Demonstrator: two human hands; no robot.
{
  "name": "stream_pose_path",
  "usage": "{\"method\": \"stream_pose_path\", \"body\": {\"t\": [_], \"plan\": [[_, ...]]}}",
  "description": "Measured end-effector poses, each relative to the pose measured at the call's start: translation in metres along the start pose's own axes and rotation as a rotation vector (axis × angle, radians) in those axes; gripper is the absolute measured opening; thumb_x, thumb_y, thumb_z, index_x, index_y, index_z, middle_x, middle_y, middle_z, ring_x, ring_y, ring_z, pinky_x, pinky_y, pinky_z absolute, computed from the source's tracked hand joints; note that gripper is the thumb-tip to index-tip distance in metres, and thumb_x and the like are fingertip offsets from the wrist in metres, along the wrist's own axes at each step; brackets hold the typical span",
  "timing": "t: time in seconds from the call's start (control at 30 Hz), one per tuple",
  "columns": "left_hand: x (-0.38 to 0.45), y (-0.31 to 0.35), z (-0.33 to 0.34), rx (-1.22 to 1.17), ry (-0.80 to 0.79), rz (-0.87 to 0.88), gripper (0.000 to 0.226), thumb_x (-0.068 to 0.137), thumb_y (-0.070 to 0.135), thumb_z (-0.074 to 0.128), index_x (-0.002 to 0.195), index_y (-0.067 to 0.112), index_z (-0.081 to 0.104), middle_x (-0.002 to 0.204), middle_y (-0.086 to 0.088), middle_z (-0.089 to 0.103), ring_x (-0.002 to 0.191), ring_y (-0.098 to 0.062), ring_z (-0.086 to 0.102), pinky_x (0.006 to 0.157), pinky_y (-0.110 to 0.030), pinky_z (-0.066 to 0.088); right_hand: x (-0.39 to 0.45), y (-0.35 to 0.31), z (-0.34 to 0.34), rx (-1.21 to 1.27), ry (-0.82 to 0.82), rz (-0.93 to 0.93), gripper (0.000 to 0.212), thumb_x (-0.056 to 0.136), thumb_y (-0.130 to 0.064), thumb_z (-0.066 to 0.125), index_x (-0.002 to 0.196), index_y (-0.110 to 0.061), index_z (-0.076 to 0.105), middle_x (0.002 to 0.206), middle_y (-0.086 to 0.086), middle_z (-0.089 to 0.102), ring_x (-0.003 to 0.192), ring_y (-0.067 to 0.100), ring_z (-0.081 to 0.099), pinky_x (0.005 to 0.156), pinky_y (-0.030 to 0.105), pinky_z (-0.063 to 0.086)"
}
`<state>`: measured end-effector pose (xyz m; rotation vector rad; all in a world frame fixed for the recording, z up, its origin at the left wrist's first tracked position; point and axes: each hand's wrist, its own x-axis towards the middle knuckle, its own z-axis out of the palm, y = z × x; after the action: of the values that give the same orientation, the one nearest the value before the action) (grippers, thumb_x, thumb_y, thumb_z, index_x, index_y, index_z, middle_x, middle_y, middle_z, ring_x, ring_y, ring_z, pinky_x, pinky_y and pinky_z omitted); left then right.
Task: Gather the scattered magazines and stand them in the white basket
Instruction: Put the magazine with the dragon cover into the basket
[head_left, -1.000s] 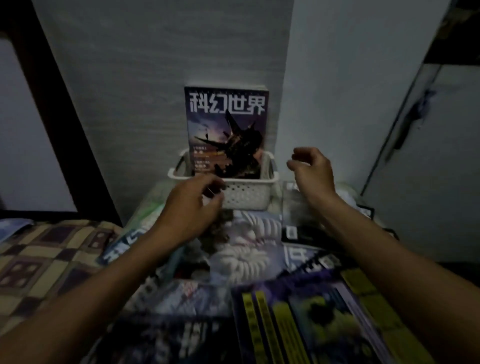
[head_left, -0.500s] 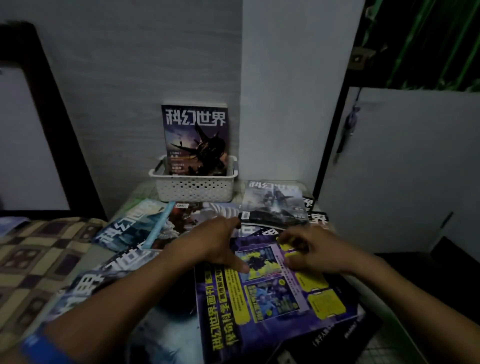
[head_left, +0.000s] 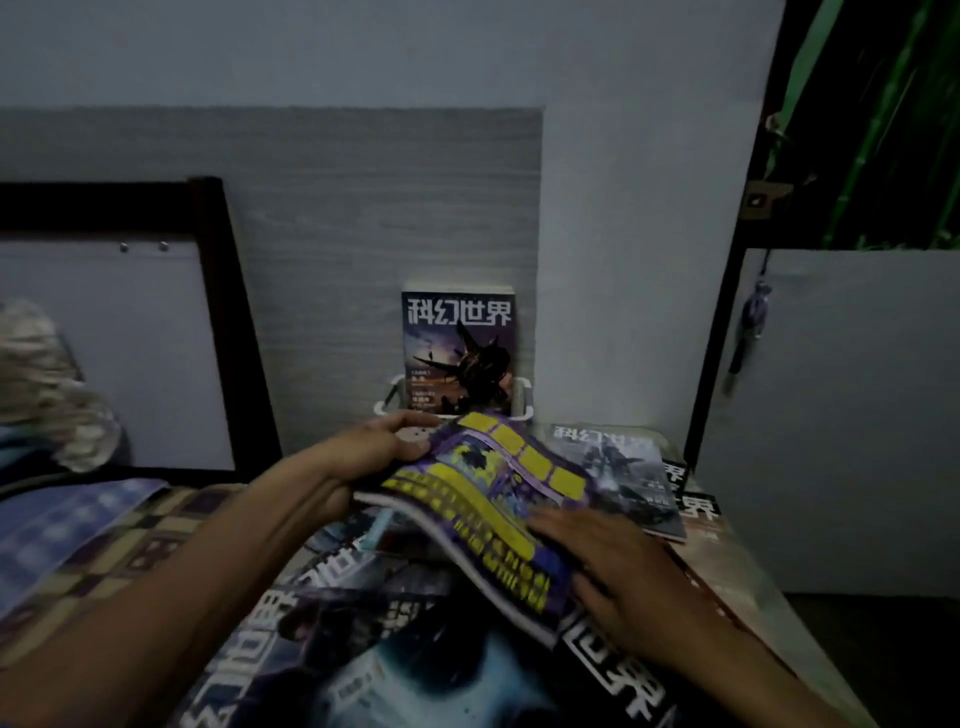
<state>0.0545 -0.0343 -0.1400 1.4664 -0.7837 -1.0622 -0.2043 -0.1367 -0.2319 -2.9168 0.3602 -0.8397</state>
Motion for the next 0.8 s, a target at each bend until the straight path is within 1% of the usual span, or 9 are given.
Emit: {"method": "stream_pose_path", "body": {"t": [0.03, 0.1, 0.2, 0.3, 0.4, 0.53, 0.63, 0.7, 0.8], "plan": [[-0.006, 0.005, -0.005, -0.066, -0.018, -0.012, 0.024, 0.096, -0.001, 0.047, 0.110, 0.010, 0.063, 0.083, -0.014, 0.072, 0.061, -0.020, 0.068, 0.050, -0.024, 0.058, 0.008, 0.001, 0.004, 0.088, 0.095, 0.051, 0.060, 0.076, -0.002, 0.064, 0.133, -0.020, 0.059, 0.133, -0.002, 0.062, 0.121, 0.019, 0.059, 0.101, 0.029, 0.045], [-0.017, 0.012, -0.015, -0.201, -0.031, -0.057, 0.023, 0.095, 0.002, 0.046, 0.107, 0.001, 0.066, 0.077, -0.013, 0.075, 0.058, -0.017, 0.071, 0.044, -0.023, 0.055, 0.024, 0.001, 0.009, 0.322, 0.237, 0.220, 0.041, 0.082, -0.001, 0.061, 0.116, -0.022, 0.068, 0.107, -0.017, 0.072, 0.103, 0.006, 0.067, 0.086, 0.023, 0.050], [-0.026, 0.019, -0.030, -0.371, -0.115, 0.010, 0.026, 0.085, 0.012, 0.047, 0.093, -0.002, 0.067, 0.098, -0.025, 0.073, 0.086, -0.032, 0.074, 0.066, -0.031, 0.061, 0.057, 0.003, 0.007, 0.548, 0.446, 0.513, 0.022, 0.093, -0.012, 0.061, 0.097, -0.031, 0.069, 0.078, -0.022, 0.071, 0.079, -0.004, 0.068, 0.064, 0.024, 0.049], [-0.028, 0.029, -0.033, -0.187, -0.077, 0.242, 0.022, 0.083, 0.012, 0.057, 0.100, 0.003, 0.067, 0.093, -0.015, 0.076, 0.097, -0.030, 0.072, 0.073, -0.030, 0.059, 0.094, 0.001, -0.014, 0.596, 0.515, 0.494, 0.013, 0.094, -0.040, 0.055, 0.100, -0.039, 0.066, 0.094, -0.020, 0.072, 0.086, -0.003, 0.068, 0.069, 0.027, 0.056], [-0.021, 0.031, -0.034, 0.052, 0.201, 0.461, 0.012, 0.092, 0.012, 0.060, 0.098, 0.010, 0.069, 0.083, -0.010, 0.077, 0.070, -0.023, 0.072, 0.062, -0.029, 0.058, 0.122, -0.002, -0.030, 0.563, 0.537, 0.419, 0.028, 0.089, -0.056, 0.050, 0.103, -0.036, 0.064, 0.098, -0.020, 0.071, 0.090, 0.000, 0.068, 0.073, 0.035, 0.059], [0.002, -0.008, -0.046, 0.246, 0.383, 0.400, 0.013, 0.095, 0.017, 0.059, 0.091, 0.013, 0.070, 0.061, -0.001, 0.069, 0.053, -0.010, 0.064, 0.044, -0.018, 0.048, 0.124, 0.003, 0.000, 0.471, 0.428, 0.467, 0.026, 0.093, -0.037, 0.059, 0.117, -0.031, 0.063, 0.102, -0.015, 0.071, 0.090, 0.000, 0.066, 0.077, 0.034, 0.058], [0.018, -0.059, -0.053, 0.660, 0.528, 0.441, 0.016, 0.088, 0.019, 0.069, 0.099, 0.030, 0.071, 0.074, 0.006, 0.066, 0.066, -0.006, 0.062, 0.063, -0.028, 0.053, 0.102, 0.013, 0.036, 0.511, 0.264, 0.510, 0.033, 0.095, -0.019, 0.058, 0.123, -0.036, 0.057, 0.108, -0.019, 0.066, 0.093, -0.009, 0.061, 0.079, 0.020, 0.053], [0.030, -0.076, -0.057, 0.631, 0.559, 0.521, 0.017, 0.087, 0.017, 0.071, 0.101, 0.024, 0.073, 0.083, 0.009, 0.065, 0.075, -0.004, 0.061, 0.072, -0.032, 0.054, 0.098, 0.022, 0.046, 0.557, 0.227, 0.542, 0.031, 0.097, -0.015, 0.056, 0.113, -0.042, 0.057, 0.106, -0.022, 0.065, 0.090, -0.015, 0.061, 0.069, 0.005, 0.048], [0.053, -0.069, -0.058, 0.489, 0.581, 0.545, 0.017, 0.088, 0.011, 0.068, 0.103, 0.016, 0.073, 0.091, 0.004, 0.071, 0.080, -0.006, 0.063, 0.072, -0.025, 0.050, 0.116, 0.033, 0.045, 0.577, 0.294, 0.591, 0.027, 0.095, -0.012, 0.059, 0.113, -0.031, 0.063, 0.103, -0.018, 0.068, 0.092, -0.005, 0.065, 0.067, 0.007, 0.047]]}}
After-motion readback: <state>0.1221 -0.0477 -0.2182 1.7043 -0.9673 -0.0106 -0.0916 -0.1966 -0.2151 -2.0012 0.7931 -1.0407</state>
